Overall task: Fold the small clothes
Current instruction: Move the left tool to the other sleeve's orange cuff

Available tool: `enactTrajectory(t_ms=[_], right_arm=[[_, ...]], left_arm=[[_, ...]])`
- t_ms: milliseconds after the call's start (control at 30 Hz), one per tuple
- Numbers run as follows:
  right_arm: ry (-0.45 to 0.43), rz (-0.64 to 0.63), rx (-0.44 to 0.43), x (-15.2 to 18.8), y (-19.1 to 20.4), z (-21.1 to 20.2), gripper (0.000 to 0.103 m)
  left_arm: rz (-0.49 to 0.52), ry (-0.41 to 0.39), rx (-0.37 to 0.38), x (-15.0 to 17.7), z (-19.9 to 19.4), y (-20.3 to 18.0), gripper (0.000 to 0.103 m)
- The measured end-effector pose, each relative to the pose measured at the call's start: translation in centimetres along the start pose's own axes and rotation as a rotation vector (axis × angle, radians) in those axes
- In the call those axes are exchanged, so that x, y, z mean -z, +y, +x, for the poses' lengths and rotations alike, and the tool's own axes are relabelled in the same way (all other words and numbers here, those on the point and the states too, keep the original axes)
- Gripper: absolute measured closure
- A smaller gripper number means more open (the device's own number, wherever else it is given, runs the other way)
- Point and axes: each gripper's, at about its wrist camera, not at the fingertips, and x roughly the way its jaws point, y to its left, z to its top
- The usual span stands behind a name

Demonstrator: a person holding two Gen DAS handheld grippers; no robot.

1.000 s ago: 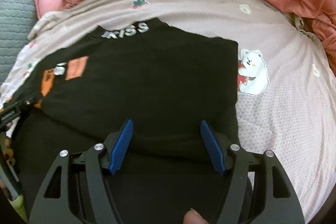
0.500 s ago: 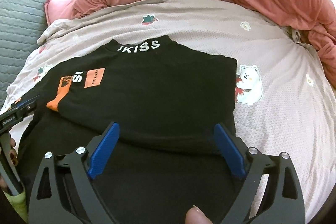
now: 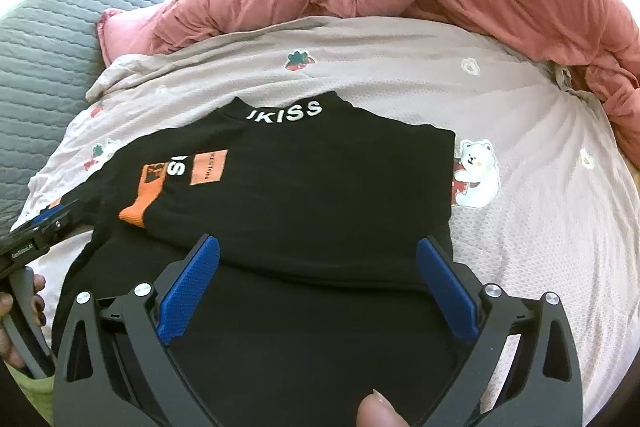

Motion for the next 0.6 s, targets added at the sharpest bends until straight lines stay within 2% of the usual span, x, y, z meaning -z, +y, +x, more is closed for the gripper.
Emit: enactTrajectory(t_ms=[600], right_arm=[[-0.027,-0.063,-0.061,-0.4,4.8,-1.5,0.005]], left_arm=[[-0.079,-0.039,-0.041,0.2,-3.2,4.3,0.01]])
